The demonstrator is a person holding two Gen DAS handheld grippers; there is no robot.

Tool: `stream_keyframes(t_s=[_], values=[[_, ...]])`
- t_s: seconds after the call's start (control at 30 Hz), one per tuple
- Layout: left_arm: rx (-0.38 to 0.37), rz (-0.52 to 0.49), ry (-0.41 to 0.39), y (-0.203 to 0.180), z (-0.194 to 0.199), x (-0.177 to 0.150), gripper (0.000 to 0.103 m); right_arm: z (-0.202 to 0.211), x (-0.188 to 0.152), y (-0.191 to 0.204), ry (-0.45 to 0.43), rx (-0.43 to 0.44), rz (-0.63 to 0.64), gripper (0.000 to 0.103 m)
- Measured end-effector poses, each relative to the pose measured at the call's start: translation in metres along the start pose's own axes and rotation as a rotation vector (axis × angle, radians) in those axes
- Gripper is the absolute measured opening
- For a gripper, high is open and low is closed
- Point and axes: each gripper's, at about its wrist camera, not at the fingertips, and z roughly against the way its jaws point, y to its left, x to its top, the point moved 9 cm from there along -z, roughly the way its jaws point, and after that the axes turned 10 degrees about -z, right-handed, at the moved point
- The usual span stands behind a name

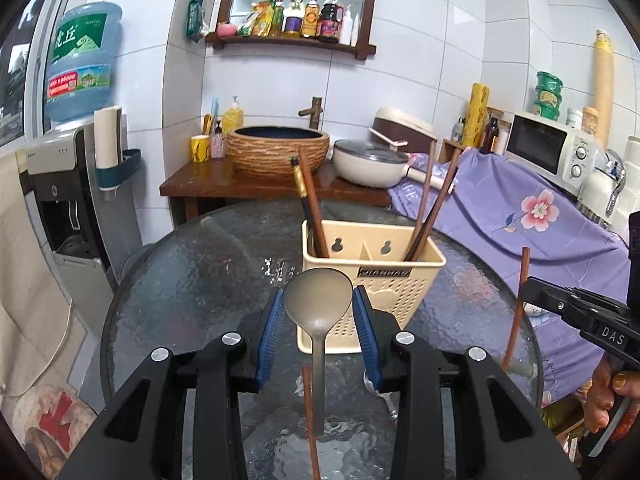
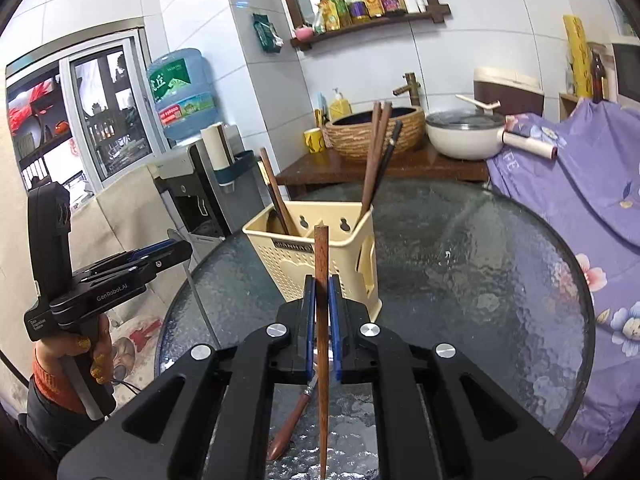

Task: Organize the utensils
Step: 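Lift the clear spoon and wooden chopstick and carry both toward the holder, then lower the clear spoon and chopstick into the cream holder and open both grippers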

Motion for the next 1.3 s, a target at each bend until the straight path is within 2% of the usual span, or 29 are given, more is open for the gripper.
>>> stream_keyframes(t_s=[0.47,0.67,0.8,0.97,1.1,1.3], values=[[-0.049,0.024,-0.046,-0.01,0.0,0.037,0.035,0.012,0.05,0.031,-0.066,0.035,0.048,0.007],[-0.099,0.094,-0.098,-0.002,-0.004,0.09,0.035,0.017,0.106,0.053,-0.12,0.058,0.055,0.007],[-0.081,0.122,-0.146,0.008,-0.01,0.13,0.035,0.024,0.152,0.069,-0.188,0.039,0.079,0.007],[-0.056,0.135,-0.194,0.012,-0.018,0.159,0.035,0.023,0.189,0.077,-0.253,0.006,0.101,0.007],[-0.007,0.099,-0.183,0.009,-0.038,0.153,0.035,-0.003,0.187,0.066,-0.256,-0.039,0.095,0.007],[0.008,0.099,-0.094,0.007,-0.078,0.105,0.035,-0.045,0.149,0.036,-0.186,-0.068,0.044,0.007]])
